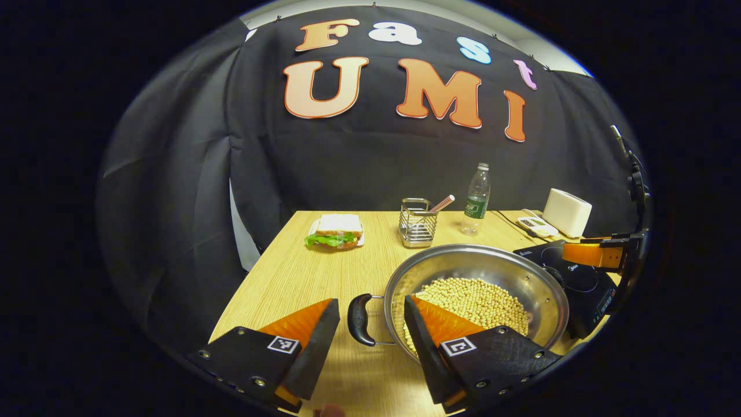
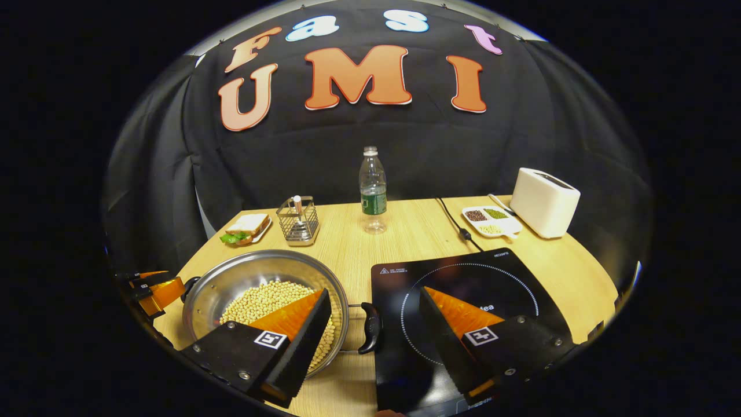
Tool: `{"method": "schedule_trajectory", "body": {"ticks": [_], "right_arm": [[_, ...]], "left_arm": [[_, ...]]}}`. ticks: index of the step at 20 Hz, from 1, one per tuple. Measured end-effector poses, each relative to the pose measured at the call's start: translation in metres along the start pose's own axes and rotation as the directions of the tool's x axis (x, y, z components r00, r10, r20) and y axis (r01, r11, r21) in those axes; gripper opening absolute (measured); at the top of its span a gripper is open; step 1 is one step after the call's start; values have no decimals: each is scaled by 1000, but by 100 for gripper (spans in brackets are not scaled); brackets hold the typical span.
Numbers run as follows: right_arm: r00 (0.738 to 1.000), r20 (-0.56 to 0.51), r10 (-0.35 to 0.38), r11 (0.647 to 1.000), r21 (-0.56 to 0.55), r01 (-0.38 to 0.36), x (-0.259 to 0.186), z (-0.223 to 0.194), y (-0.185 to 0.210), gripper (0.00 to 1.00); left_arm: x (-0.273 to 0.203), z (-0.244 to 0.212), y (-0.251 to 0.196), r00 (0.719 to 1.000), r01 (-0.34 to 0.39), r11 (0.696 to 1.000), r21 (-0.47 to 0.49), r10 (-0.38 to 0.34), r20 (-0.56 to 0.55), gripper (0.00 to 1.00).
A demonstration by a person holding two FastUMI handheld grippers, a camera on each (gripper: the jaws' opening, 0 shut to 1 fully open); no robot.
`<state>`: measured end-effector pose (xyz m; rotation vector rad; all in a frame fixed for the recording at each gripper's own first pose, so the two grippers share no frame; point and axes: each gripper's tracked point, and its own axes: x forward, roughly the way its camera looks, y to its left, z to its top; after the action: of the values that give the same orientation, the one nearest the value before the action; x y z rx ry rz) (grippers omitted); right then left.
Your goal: First push the handle of the pot to place it horizontally, then grasp the pot with both hands and set it on the induction cooktop.
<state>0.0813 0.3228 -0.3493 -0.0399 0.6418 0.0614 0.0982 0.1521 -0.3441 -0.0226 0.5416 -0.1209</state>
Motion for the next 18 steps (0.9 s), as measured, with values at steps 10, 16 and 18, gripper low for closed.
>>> {"method": "schedule_trajectory", "body": {"ticks": [10,16,18], "right_arm": [[989,-143,-24,999,-42,18,32,-44,10,96],[993,-116,-13,998,-62,5,34,-42,14,63],[991,-131,4,999,-35,-8,32,-41,17,54]], "left_arm": [[31,-35,3,995,9,999,-43,-13,-103,76],[33,-40,-2,993,0,997,-71,-9,-116,58],[30,-38,-1,992,-34,997,-69,25,-124,55]]}}
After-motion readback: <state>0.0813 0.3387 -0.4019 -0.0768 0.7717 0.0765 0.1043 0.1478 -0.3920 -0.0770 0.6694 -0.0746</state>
